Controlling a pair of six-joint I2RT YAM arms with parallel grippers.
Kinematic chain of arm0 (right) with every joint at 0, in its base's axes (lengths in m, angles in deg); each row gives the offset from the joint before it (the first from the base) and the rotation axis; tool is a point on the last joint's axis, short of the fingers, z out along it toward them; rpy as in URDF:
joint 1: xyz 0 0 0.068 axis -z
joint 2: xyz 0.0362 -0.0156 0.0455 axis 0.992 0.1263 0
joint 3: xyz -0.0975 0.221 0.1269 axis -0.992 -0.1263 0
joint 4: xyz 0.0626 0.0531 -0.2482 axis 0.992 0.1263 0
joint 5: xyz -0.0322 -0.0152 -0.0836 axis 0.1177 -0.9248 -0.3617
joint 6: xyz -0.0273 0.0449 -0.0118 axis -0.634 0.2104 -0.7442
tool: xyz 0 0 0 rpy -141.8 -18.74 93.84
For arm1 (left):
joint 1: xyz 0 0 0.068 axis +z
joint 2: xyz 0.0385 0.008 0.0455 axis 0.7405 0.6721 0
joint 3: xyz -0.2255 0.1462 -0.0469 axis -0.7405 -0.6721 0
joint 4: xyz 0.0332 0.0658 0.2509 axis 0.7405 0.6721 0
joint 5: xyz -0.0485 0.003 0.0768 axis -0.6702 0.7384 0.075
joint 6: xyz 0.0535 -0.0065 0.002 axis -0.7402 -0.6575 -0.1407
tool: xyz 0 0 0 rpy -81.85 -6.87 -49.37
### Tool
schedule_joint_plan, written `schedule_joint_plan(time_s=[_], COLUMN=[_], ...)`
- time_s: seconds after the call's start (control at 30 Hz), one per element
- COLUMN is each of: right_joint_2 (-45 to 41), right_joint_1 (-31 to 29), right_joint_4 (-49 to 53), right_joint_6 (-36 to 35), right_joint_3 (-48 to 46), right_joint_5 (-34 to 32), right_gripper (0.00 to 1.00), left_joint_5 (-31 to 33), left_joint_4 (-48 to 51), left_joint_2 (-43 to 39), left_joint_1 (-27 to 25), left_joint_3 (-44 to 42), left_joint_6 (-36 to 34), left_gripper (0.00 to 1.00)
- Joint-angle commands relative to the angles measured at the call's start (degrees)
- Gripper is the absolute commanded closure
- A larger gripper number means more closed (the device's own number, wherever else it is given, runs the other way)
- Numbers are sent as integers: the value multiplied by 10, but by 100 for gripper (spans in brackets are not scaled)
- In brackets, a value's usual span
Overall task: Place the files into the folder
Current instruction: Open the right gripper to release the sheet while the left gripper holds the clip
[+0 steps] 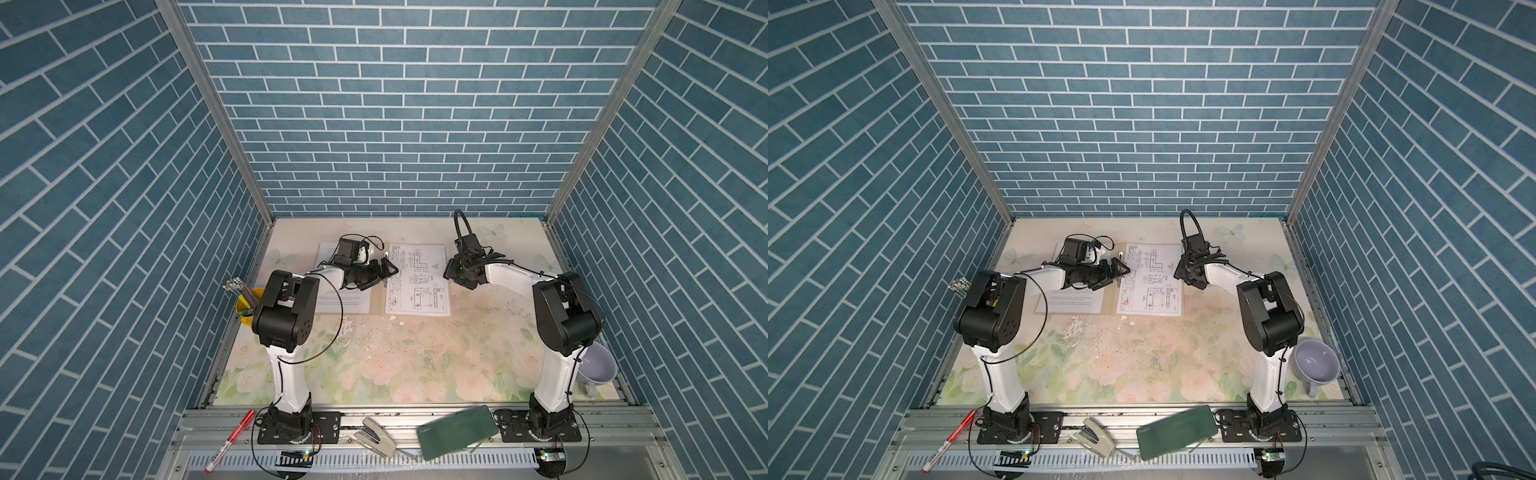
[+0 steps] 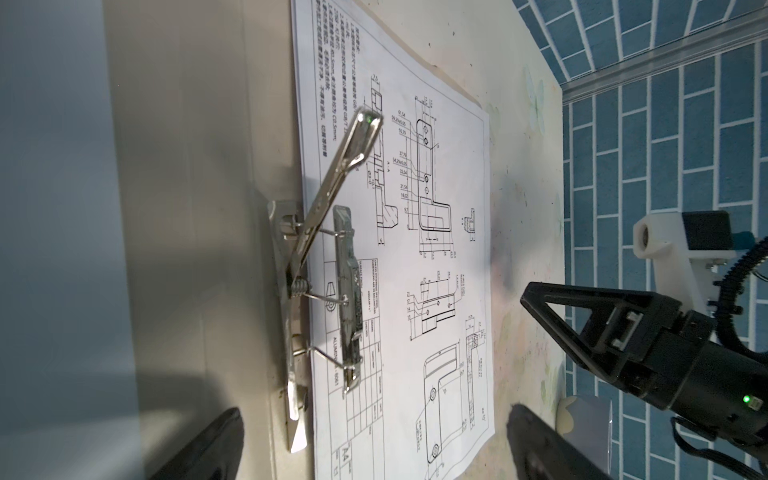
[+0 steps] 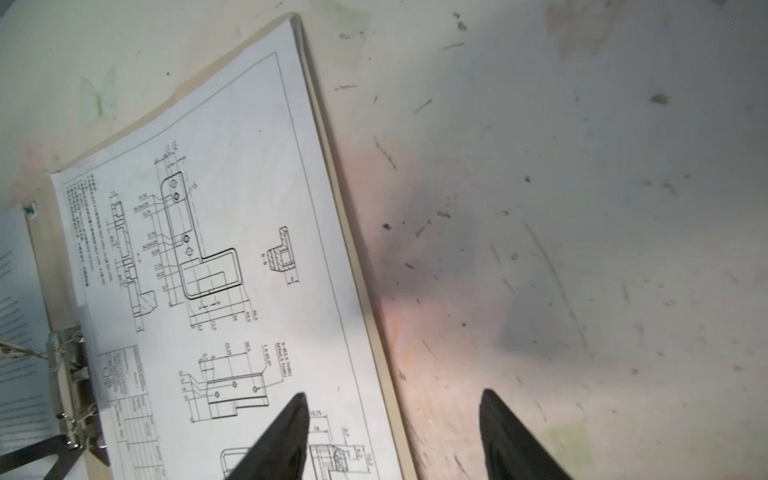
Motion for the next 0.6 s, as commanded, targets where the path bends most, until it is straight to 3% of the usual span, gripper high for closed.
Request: schedule_joint_plan(time_s=[0.0,0.57], right_joint_2=[-25,-54], right_joint_1=[3,35], right_joint_4=[35,67], right_joint_6=[-20,-23], right_joint_3=[12,-27], right_joint_5=[-32,-52], right_gripper=[34,33], left_joint_5=[2,-3], left_joint_4=[-19,-48], left_joint_2=[16,44], left_joint_1=[-6,-57], left_joint_3=[6,32], left_joint_6=[4,43], left_gripper=[0,0])
